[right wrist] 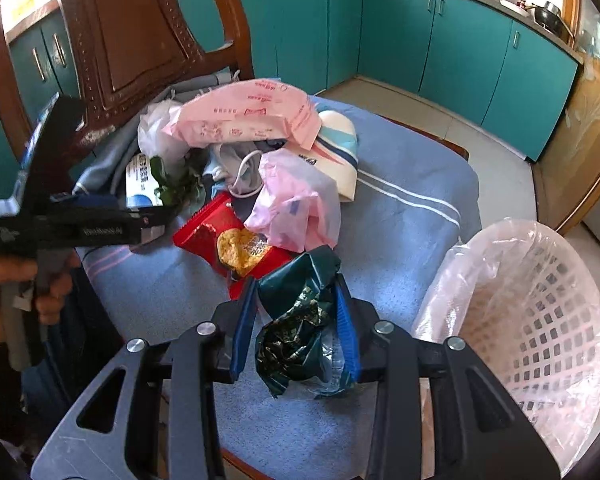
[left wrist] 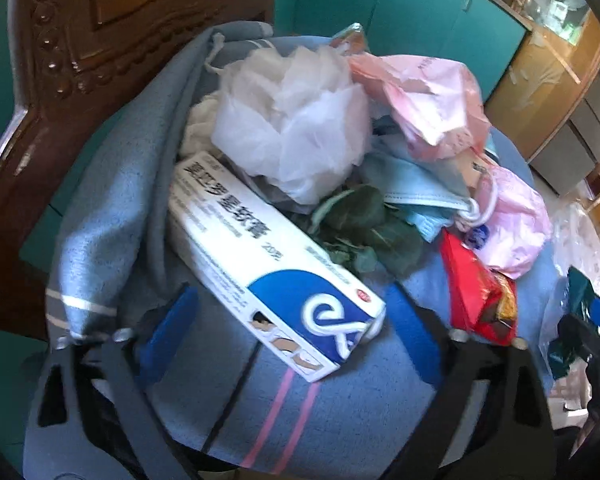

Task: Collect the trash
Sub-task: 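Grasp the white medicine box with the left gripper while the right gripper holds the green wrapper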

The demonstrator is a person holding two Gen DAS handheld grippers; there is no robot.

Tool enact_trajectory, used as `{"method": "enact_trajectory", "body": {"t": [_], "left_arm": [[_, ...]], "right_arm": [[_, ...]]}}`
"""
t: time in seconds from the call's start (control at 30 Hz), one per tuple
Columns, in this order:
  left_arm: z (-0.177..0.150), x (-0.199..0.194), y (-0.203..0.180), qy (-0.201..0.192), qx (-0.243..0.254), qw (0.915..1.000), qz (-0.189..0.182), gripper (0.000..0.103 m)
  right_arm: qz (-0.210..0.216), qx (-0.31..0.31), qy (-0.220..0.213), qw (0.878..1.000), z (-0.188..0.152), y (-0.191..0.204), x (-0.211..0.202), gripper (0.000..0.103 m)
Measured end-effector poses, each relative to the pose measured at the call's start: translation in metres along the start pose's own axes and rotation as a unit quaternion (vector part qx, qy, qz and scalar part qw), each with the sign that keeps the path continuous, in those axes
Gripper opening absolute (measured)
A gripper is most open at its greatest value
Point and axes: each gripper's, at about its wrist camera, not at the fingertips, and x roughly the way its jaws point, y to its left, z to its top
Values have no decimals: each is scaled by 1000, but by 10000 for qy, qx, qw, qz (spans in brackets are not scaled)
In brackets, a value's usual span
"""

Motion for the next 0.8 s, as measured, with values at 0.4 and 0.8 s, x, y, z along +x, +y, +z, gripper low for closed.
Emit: {"method": "enact_trajectory", "body": {"t": [0.4,0.8], "left_arm": [[-1,5,9,56,-240,9996,-129,92],[-19,-28,6,-330,18,9993,194,54]], "right_arm": [[92,122,-54,9999,0,-1,1,39],[97,102,3,9999,1,2,9,39]]}}
